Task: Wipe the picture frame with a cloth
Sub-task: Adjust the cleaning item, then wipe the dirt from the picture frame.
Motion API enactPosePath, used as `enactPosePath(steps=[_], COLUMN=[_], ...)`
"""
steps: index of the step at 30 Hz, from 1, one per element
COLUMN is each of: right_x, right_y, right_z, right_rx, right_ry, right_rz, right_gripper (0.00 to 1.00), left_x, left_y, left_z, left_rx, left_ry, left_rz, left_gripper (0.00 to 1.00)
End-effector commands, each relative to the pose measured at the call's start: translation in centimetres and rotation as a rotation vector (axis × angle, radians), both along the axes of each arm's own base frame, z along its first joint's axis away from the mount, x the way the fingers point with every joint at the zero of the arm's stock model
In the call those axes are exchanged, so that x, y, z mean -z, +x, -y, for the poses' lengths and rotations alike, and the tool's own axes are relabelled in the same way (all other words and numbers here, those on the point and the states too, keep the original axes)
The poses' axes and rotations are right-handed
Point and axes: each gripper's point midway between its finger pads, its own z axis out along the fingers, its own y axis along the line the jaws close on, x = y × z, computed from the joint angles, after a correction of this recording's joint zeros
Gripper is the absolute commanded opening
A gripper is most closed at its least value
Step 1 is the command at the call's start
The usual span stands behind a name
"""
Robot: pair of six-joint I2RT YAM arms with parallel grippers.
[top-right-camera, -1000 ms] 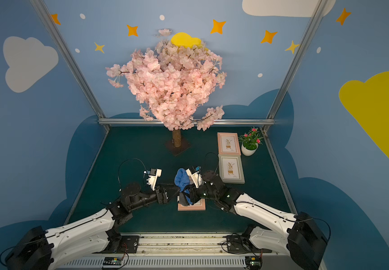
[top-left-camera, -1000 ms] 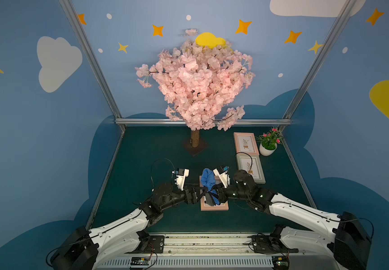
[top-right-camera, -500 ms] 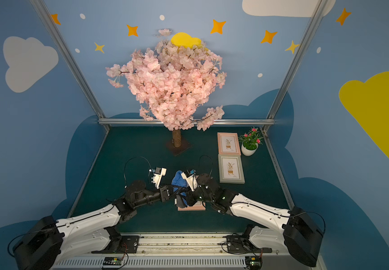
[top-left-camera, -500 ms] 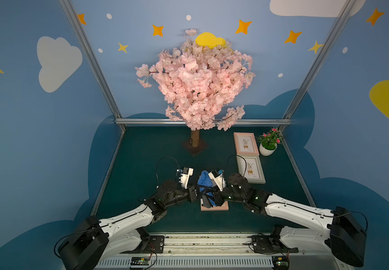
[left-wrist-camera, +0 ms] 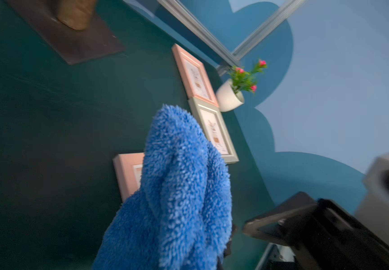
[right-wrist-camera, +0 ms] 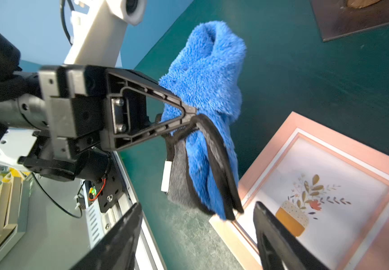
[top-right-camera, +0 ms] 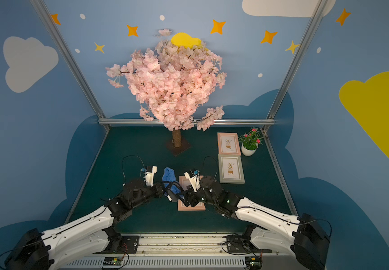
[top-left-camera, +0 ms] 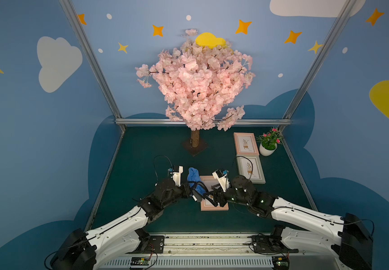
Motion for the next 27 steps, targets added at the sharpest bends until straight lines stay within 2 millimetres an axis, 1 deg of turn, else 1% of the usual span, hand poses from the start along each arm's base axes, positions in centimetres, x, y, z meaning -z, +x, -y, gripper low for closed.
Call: enactPosePath(steps=[1, 3, 5, 8, 10, 12, 14, 15, 16, 19, 22, 24, 27], right_x=[1.5, 2.4, 3.8, 6.1, 7.6, 9.0, 10.3, 10.9, 10.6, 11.8, 12.9, 13.5, 14.6], right_y=[0.7, 1.3, 2.0, 2.7, 3.1, 3.2, 2.8, 2.5, 2.7, 2.1, 1.3, 0.8, 0.6], right_z=[2.5, 3.8, 5.2, 6.9, 8.1, 9.1, 9.8, 10.0, 9.5, 9.5, 9.4, 8.8, 8.5], right_rx=[0.108, 0.169, 0.24, 0.323, 0.385, 0.435, 0.447, 0.437, 0.431, 0.407, 0.371, 0.319, 0.31], right_ry=[-0.054, -0.106, -0.181, -0.287, -0.345, -0.405, -0.462, -0.485, -0.485, -0.539, -0.603, -0.629, -0.639], right_rz=[-0.024, -0.06, -0.11, -0.196, -0.261, -0.321, -0.358, -0.374, -0.38, -0.435, -0.507, -0.538, -0.571], right_gripper=[0.78, 0.78, 0.77, 0.74, 0.7, 0.66, 0.66, 0.65, 0.65, 0.63, 0.55, 0.5, 0.43], left_x=[1.7, 1.7, 1.8, 2.8, 3.6, 4.1, 4.4, 4.7, 4.8, 5.5, 6.6, 7.5, 8.9], left_y=[0.6, 0.7, 0.7, 0.9, 1.1, 1.1, 1.2, 1.3, 1.4, 1.7, 2.2, 2.6, 3.6], left_z=[-3.3, -3.2, -2.3, -1.1, -0.3, 0.7, 1.7, 2.1, 2.6, 3.8, 4.5, 4.8, 4.8], left_rx=[-0.104, -0.09, -0.047, -0.011, 0.011, 0.04, 0.06, 0.07, 0.076, 0.095, 0.097, 0.091, 0.069], left_ry=[0.192, 0.224, 0.23, 0.244, 0.258, 0.27, 0.284, 0.294, 0.298, 0.322, 0.361, 0.394, 0.435], left_rz=[-0.043, -0.055, -0.06, -0.115, -0.148, -0.174, -0.187, -0.196, -0.202, -0.227, -0.269, -0.304, -0.328], left_gripper=[0.03, 0.03, 0.03, 0.03, 0.03, 0.03, 0.03, 0.03, 0.03, 0.03, 0.03, 0.03, 0.03])
